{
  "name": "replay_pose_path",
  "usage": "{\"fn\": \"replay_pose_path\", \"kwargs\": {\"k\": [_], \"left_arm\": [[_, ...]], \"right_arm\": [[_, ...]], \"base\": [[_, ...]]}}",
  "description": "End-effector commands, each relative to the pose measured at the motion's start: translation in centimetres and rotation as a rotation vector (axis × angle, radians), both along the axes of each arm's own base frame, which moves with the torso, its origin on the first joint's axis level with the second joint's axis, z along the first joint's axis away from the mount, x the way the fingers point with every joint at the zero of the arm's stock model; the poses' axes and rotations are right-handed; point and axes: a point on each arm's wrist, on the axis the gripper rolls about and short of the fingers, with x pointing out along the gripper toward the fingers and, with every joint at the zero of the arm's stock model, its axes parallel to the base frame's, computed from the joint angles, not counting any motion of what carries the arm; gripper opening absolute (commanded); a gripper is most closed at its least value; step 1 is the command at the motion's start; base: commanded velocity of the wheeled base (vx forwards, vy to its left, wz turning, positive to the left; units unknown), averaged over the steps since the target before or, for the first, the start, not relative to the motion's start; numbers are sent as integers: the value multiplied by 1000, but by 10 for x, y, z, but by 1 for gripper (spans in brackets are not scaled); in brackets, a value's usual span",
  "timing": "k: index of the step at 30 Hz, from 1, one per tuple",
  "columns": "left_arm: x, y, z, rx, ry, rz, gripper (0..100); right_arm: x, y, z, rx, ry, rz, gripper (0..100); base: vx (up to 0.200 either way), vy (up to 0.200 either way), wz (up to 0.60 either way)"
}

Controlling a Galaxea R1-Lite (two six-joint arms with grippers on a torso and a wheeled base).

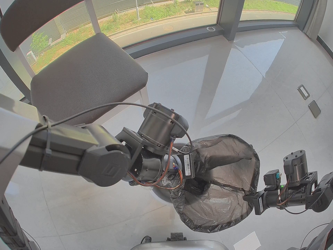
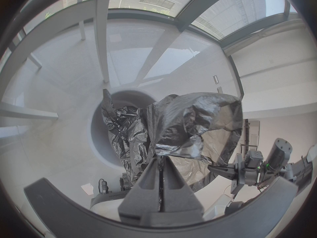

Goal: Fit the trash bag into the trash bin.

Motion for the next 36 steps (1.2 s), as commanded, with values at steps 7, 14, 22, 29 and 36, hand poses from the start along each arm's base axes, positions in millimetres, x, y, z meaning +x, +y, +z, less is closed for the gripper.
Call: {"fn": "replay_pose_path", "kwargs": {"k": [7, 14, 22, 29, 36], "left_arm": [[11, 35, -19, 45, 65, 131, 0], [8, 80, -30, 165, 71, 190, 0], [23, 93, -48, 230, 76, 234, 0], [59, 89, -50, 212, 37, 295, 0], [78, 68, -48, 185, -1, 278, 0]], "right_arm": [[24, 9, 9, 24, -55, -3, 0], [71, 30, 7, 39, -94, 2, 0], [104, 46, 7, 57, -139, 9, 0], [130, 47, 7, 69, -174, -17, 0], [149, 53, 6, 79, -200, -23, 0]], "base": [[0, 0, 0], [0, 0, 0], [0, 0, 0], [0, 0, 0], [0, 0, 0]]}}
